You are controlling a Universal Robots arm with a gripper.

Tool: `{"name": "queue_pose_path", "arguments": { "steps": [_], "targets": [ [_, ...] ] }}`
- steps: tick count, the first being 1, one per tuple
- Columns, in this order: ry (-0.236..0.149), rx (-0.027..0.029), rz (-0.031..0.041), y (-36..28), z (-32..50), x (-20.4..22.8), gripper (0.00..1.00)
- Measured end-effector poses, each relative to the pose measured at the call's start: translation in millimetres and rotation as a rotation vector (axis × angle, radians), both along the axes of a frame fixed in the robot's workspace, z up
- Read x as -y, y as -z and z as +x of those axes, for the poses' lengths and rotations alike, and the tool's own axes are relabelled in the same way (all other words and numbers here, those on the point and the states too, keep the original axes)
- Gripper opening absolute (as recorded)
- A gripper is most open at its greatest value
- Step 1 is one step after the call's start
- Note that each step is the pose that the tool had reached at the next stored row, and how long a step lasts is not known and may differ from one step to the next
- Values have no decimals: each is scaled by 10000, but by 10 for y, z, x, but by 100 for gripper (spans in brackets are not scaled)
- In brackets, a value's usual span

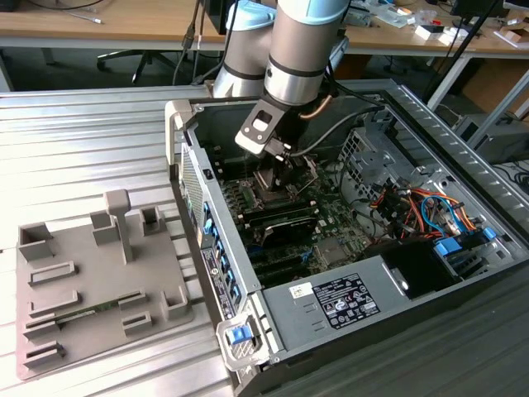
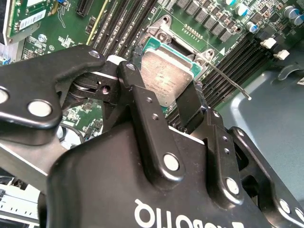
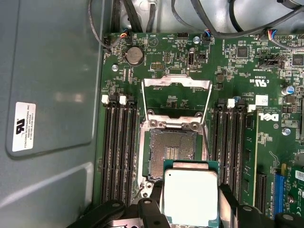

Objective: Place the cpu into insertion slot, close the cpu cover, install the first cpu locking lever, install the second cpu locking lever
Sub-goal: 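Place the cpu into insertion slot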

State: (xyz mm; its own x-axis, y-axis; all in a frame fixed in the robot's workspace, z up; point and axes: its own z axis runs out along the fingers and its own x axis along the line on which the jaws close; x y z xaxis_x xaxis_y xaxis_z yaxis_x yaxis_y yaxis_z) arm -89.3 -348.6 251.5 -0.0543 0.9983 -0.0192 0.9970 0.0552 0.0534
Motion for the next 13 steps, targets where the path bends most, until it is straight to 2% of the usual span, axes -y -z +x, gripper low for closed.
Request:
{"name": "queue_pose_path", "arguments": {
  "steps": [13],
  "targets": [
    [-1,-2,-25,22,25,-8,54]
  ]
}}
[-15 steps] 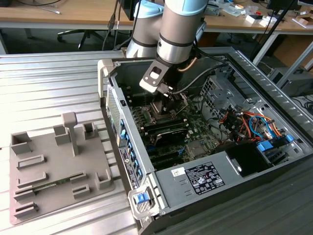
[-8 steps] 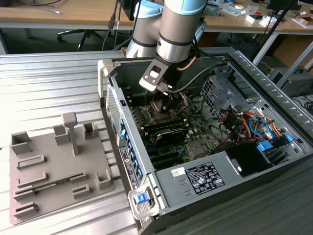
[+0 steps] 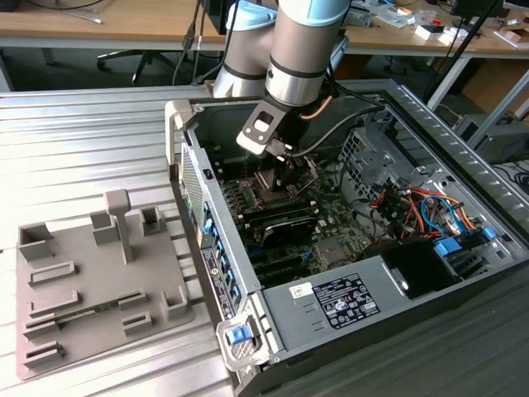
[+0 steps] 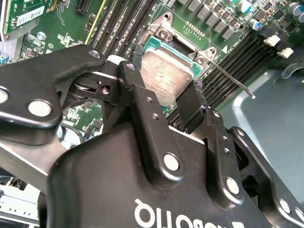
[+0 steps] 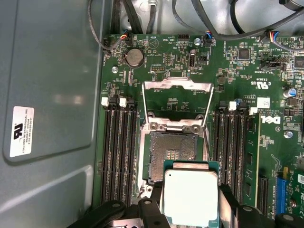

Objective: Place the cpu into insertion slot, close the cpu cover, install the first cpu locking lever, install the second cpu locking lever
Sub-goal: 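Place the cpu into insertion slot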

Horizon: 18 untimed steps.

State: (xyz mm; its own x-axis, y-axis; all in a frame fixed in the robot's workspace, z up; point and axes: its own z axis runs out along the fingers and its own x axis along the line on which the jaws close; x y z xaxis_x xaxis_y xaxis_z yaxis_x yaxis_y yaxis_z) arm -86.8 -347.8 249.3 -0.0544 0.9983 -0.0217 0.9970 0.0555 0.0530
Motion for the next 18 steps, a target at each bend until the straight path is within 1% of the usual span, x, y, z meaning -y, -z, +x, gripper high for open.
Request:
{"name": "queue_pose_path", "arguments": {
  "steps": [18],
  "targets": [
    [0,1,-18,17,33,-21,54]
  ]
}}
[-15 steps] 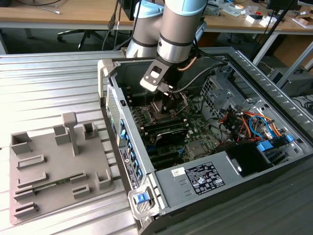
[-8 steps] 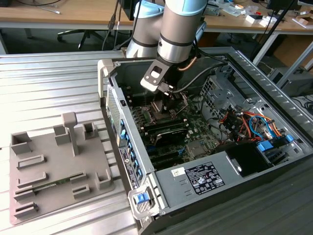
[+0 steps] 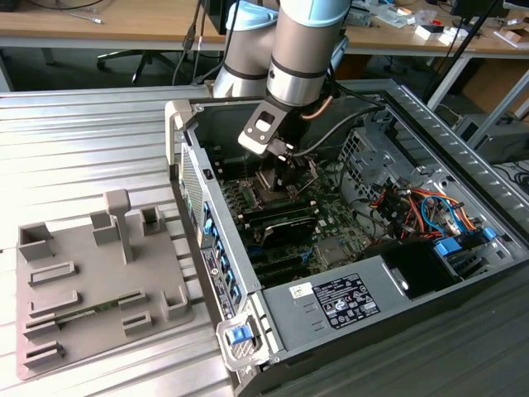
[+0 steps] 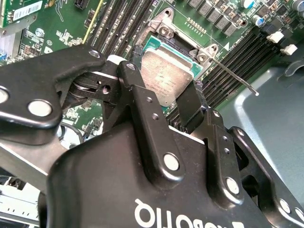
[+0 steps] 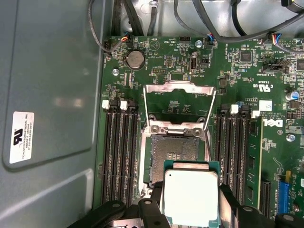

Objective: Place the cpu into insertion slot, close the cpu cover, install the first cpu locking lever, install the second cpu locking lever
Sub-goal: 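Place the cpu into insertion slot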

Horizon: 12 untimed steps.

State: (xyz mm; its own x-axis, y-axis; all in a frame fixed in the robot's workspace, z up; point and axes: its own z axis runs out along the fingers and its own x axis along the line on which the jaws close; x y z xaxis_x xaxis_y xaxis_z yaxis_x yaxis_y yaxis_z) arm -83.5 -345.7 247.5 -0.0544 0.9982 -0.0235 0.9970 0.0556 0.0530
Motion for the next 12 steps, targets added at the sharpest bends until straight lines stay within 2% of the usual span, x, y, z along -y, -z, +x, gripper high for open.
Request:
{"name": "queue_pose_path", "arguments": {
  "steps": [12],
  "targets": [
    [0,0,-4,27,11,-6,54]
  ]
}}
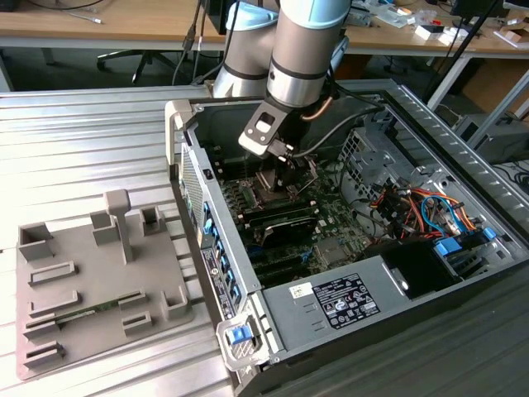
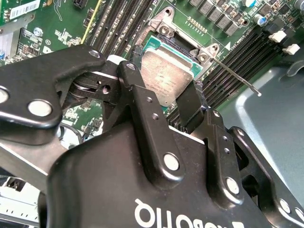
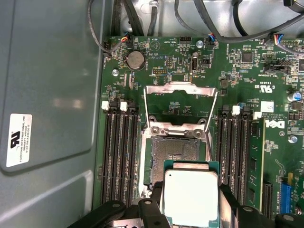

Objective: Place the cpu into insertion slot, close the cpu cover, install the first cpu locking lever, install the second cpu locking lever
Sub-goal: 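Place the cpu into insertion slot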

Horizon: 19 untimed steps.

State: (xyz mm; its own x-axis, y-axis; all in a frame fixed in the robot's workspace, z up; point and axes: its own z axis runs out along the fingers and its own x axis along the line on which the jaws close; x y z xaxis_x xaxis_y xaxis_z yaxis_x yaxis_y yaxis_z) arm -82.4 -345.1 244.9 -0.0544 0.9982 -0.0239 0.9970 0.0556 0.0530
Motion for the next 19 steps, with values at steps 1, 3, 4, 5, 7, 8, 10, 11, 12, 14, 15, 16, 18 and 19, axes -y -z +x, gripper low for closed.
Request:
{"name": "queue_pose_path", "arguments": {
  "steps": [1,3,4,5,7,8,10,11,12,14,15,16,18,19],
  "targets": [
    [-1,0,0,3,1,-1,54],
    [0,0,-10,8,4,-3,54],
    [0,-1,-11,9,6,-4,54],
    [0,0,-10,12,9,-5,54],
    [-1,1,-8,15,15,-7,54],
    [-1,0,-9,16,19,-8,54],
    [-1,0,-10,21,27,-11,54],
    [-2,0,-11,23,29,-11,54],
    [-2,-1,-11,25,32,-12,54],
    [-3,-1,-12,27,34,-12,54],
    [-11,-1,-12,28,34,-12,54],
    [-25,-1,-12,28,34,-12,54],
    [-193,1,-10,29,35,-12,54],
    [-338,1,-10,29,35,-12,54]
  ]
}}
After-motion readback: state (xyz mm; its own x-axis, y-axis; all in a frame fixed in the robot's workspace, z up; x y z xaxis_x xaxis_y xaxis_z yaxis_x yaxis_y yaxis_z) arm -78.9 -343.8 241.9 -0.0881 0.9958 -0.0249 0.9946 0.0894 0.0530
